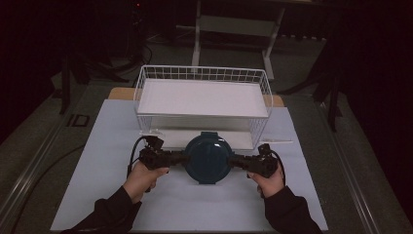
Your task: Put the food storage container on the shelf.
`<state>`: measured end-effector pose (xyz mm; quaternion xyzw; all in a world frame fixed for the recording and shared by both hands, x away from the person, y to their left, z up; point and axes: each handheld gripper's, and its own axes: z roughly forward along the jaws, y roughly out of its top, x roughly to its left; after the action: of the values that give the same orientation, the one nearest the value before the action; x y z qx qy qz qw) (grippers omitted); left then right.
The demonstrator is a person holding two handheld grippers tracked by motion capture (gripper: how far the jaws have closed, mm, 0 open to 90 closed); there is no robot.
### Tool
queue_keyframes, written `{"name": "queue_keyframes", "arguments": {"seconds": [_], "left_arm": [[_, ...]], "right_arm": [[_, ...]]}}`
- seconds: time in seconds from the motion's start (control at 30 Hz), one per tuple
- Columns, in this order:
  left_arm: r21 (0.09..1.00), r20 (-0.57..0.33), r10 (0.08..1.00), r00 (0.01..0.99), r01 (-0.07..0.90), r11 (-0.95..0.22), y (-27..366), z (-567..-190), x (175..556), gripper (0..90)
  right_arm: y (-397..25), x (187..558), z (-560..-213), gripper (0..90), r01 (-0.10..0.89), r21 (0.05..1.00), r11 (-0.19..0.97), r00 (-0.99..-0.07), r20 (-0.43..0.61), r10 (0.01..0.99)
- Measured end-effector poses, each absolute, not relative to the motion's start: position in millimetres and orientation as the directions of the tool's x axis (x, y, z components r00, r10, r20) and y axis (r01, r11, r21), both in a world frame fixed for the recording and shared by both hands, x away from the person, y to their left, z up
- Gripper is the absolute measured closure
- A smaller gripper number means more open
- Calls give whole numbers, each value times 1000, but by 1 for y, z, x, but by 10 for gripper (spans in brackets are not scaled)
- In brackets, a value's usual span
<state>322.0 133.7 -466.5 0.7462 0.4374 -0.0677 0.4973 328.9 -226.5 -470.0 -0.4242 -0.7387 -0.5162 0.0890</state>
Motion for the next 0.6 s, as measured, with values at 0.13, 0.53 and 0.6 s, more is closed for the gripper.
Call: {"name": "queue_keyframes", "arguments": {"seconds": [0.13,0.53,0.6], "left_arm": [[700,-520,595,612,705,-114,136,-464,328,557],[724,-501,614,610,684,-89,140,-472,353,556],[721,-505,616,605,688,-85,141,-475,357,556]], "right_arm": [[-224,339,-467,564,701,704,112,-642,555,529],[-218,370,-475,564,680,725,112,-662,540,520],[-217,374,-478,564,679,726,106,-660,541,521]]}}
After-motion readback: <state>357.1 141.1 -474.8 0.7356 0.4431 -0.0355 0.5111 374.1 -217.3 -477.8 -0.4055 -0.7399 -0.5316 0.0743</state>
